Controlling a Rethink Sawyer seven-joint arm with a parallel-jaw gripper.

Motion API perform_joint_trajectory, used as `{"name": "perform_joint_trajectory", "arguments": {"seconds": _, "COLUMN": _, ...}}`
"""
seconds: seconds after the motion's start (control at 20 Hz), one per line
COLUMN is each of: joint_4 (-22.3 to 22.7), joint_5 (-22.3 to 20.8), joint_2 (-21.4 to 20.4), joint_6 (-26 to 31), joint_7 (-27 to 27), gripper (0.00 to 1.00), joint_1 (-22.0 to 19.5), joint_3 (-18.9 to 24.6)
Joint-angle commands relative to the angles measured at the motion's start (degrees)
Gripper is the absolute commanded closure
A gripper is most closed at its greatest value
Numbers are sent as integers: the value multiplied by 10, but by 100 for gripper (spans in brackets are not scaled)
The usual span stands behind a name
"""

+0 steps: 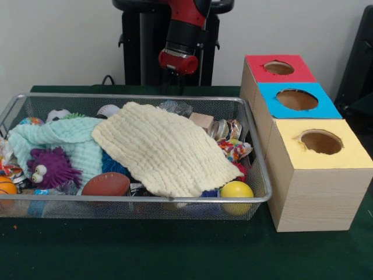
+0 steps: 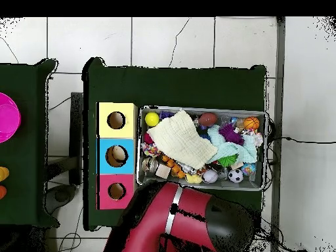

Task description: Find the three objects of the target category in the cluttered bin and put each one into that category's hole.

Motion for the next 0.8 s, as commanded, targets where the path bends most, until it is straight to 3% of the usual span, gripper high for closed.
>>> {"name": "perform_joint_trajectory", "arguments": {"seconds": 0.05, "joint_4": -117, "joint_5": 76, "joint_2": 107, "joint_6": 63, "joint_7": 134, "gripper": 0, "joint_1": 4, "joint_3": 93}}
{"name": "perform_joint_trajectory", "arguments": {"seconds": 0.45, "joint_4": -44, "joint_5": 83, "joint_2": 33, "joint_6": 167, "joint_7": 89, "gripper": 0, "joint_1": 7, "joint_3": 100}}
{"name": "perform_joint_trajectory", "arguments": {"seconds": 0.8, "joint_4": -76, "joint_5": 62, "joint_2": 50, "joint_6": 191, "joint_7": 87, "gripper": 0, "joint_1": -3, "joint_3": 100}}
